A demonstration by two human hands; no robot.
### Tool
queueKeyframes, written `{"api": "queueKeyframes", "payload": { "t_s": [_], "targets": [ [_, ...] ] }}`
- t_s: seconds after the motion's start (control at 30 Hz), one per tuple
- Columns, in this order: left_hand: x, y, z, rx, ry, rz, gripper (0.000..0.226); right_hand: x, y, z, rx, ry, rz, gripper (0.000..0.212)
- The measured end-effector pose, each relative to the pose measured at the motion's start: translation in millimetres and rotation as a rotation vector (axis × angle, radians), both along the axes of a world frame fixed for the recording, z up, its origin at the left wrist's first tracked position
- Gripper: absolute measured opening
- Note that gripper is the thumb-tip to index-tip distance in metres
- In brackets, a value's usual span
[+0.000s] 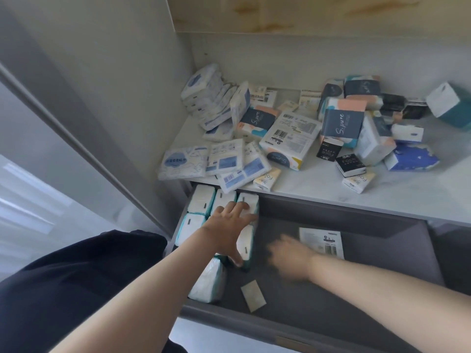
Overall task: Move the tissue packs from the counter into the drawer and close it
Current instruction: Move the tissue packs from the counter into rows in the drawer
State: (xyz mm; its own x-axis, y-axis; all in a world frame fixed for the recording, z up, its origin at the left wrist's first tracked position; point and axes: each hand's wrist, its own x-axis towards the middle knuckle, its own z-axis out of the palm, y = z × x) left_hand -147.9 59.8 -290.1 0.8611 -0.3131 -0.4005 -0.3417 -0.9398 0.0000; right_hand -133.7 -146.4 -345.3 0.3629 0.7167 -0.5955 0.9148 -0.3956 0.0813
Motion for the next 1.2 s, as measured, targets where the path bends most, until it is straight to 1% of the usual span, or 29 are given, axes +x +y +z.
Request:
{"api": "queueKeyframes", "payload": {
  "t_s": [0.07, 0.1, 0.17, 0.2, 0.23, 0.3, 0.37, 0.43, 0.47, 0.5, 0.53, 0.6, 0.63, 0.67, 0.7, 0.73, 0.77, 0.8, 0.87, 0.93, 1.0, 1.03, 1.1, 1.2],
  "targets": [
    [0, 0, 1, 0.014, -0.001, -0.003, 0.122, -24, 17, -6, 0.016, 0.21, 0.032, 0.045],
    [-1, 0, 1, 0.016, 0.004, -0.003, 0.122, -33, 21, -13, -0.007, 0.264, 0.083, 0.052],
    [-2, 2, 0, 0.016, 0.005, -0.002, 0.122, -42, 21, -25, -0.068, 0.288, 0.179, 0.064],
    [-3, 3, -1, 0.015, -0.001, -0.003, 0.121, -43, 19, -27, -0.091, 0.294, 0.189, 0.066],
    [-4, 3, -1, 0.013, -0.006, -0.006, 0.121, -42, 15, -27, -0.101, 0.304, 0.189, 0.064],
    [-4, 4, -1, 0.006, -0.011, -0.011, 0.12, -34, 8, -17, -0.149, 0.276, 0.151, 0.05],
    [-4, 3, 0, -0.002, -0.004, -0.01, 0.12, -23, -1, -3, -0.267, 0.152, 0.116, 0.036],
    [-2, 2, 1, -0.001, 0.005, -0.011, 0.12, -11, -13, 8, -0.326, 0.069, 0.038, 0.03],
    [-1, 2, 1, 0.001, 0.01, -0.012, 0.12, -5, -17, 12, -0.277, 0.091, -0.068, 0.029],
    [-1, 2, 1, 0.006, 0.013, -0.012, 0.12, 1, -20, 13, -0.157, 0.15, -0.243, 0.03],
    [-2, 1, 1, 0.013, 0.013, -0.013, 0.119, 7, -20, 13, 0.013, 0.235, -0.468, 0.036],
    [-5, 0, 2, 0.023, 0.015, -0.008, 0.12, 12, -9, 15, 0.33, 0.415, -0.852, 0.059],
    [-6, -1, 3, 0.022, 0.016, -0.001, 0.12, 12, 2, 17, 0.428, 0.518, -0.978, 0.072],
    [-8, -1, 3, 0.015, 0.017, 0.008, 0.12, 10, 13, 22, 0.487, 0.632, -1.045, 0.082],
    [-9, -1, 4, 0.006, 0.018, 0.016, 0.121, 7, 22, 27, 0.518, 0.739, -1.067, 0.087],
    [-9, 0, 6, 0.001, 0.026, 0.02, 0.121, 3, 30, 30, 0.536, 0.82, -1.069, 0.089],
    [-9, 2, 8, 0.004, 0.04, 0.019, 0.121, 1, 33, 34, 0.539, 0.861, -1.071, 0.088],
    [-9, 3, 12, 0.008, 0.056, 0.017, 0.121, 1, 33, 37, 0.544, 0.856, -1.075, 0.086],
    [-7, 1, 22, -0.005, 0.1, 0.04, 0.113, 7, 25, 45, 0.559, 0.757, -1.082, 0.079],
    [-2, -6, 35, -0.077, 0.111, 0.097, 0.09, 19, 12, 57, 0.589, 0.677, -1.092, 0.067],
    [7, -16, 50, -0.163, 0.064, 0.143, 0.063, 35, -2, 79, 0.672, 0.625, -1.095, 0.052],
    [13, -23, 60, -0.195, 0.029, 0.155, 0.053, 43, -11, 92, 0.738, 0.576, -1.083, 0.046],
    [29, -44, 82, -0.255, -0.04, 0.167, 0.04, 62, -30, 121, 0.888, 0.456, -1.059, 0.038],
    [60, -86, 118, -0.331, -0.126, 0.169, 0.032, 91, -72, 165, 1.03, 0.276, -1.039, 0.033]
  ]
}}
